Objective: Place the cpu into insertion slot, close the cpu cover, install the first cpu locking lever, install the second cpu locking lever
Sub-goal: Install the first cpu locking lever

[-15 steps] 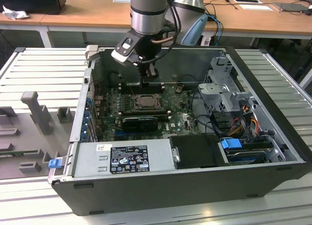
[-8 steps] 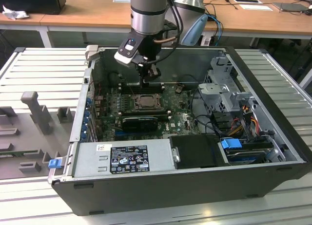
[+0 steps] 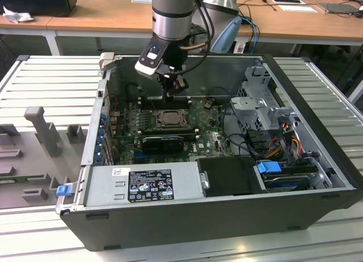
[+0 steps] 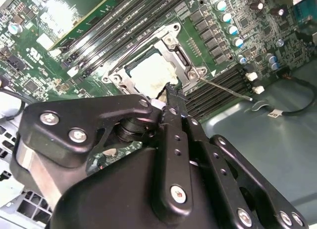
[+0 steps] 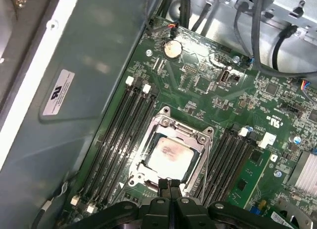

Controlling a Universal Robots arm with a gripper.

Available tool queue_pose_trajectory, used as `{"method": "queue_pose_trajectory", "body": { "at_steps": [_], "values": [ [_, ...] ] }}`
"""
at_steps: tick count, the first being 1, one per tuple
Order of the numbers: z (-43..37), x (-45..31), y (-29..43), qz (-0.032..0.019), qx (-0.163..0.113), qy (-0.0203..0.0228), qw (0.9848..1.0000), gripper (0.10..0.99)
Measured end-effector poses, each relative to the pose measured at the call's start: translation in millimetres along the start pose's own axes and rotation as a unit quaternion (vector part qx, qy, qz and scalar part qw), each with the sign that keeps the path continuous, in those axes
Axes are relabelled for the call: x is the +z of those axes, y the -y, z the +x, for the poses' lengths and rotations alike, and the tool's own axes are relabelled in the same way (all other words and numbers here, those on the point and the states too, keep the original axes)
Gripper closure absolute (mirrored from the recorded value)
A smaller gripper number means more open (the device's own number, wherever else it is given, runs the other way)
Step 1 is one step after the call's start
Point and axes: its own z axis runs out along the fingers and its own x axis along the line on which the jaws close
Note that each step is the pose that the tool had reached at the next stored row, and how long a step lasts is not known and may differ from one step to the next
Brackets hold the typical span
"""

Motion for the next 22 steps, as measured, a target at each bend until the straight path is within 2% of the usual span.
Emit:
{"method": "queue_pose_trajectory", "body": {
  "at_steps": [5, 8, 16, 22],
  "values": [
    [0.0, 0.0, 0.0, 0.0005, -0.018, -0.0001, 0.9998, 0.98],
    [0.0, 0.0, 0.0, 0.001, -0.036, -0.0002, 0.9994, 0.98],
    [0.0, 0.0, 0.0, 0.0017, -0.06, -0.0003, 0.9982, 0.98],
    [0.0, 0.0, 0.0, 0.0026, -0.094, -0.0005, 0.9956, 0.98]
  ]
}}
